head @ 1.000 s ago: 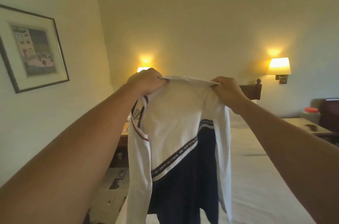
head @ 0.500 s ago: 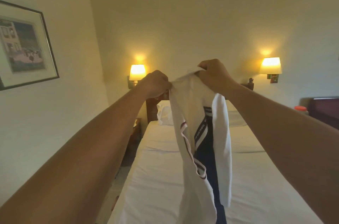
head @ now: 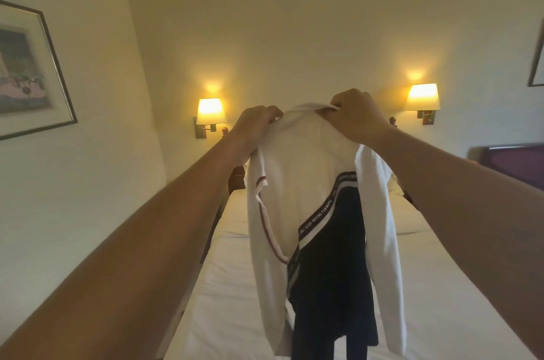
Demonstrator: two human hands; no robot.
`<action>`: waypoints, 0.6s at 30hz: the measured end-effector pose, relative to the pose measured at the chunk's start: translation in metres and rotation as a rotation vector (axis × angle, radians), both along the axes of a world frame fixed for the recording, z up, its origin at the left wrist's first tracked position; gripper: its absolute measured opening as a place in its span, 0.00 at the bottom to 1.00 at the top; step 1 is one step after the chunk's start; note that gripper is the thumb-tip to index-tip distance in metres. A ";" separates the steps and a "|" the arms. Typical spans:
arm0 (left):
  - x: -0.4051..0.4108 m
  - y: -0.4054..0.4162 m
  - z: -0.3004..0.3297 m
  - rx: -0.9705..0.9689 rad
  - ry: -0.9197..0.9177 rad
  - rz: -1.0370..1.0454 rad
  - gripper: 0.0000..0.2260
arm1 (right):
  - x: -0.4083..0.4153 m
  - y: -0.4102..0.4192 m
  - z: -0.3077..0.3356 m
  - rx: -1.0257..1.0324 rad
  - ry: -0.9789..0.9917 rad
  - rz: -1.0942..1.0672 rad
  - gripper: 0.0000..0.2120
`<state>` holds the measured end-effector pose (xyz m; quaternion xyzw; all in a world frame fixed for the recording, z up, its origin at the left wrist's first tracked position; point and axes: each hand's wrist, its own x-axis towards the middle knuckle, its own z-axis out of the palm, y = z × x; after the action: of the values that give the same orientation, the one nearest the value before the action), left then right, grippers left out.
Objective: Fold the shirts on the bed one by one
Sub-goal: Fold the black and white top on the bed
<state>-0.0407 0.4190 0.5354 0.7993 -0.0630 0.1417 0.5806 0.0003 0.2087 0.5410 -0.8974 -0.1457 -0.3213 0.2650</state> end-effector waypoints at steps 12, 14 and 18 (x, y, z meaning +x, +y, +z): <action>0.015 -0.006 0.007 0.606 -0.198 0.149 0.18 | 0.016 -0.011 -0.042 0.104 0.201 0.038 0.23; 0.019 -0.007 0.005 0.583 -0.207 0.198 0.17 | 0.014 -0.011 -0.049 0.307 0.350 0.130 0.22; 0.030 -0.003 0.002 0.580 -0.193 0.281 0.13 | 0.003 -0.003 -0.039 0.599 0.481 0.287 0.22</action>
<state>-0.0105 0.4161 0.5376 0.9151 -0.0443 0.2714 0.2950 0.0029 0.2055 0.5019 -0.8006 -0.1032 -0.0903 0.5833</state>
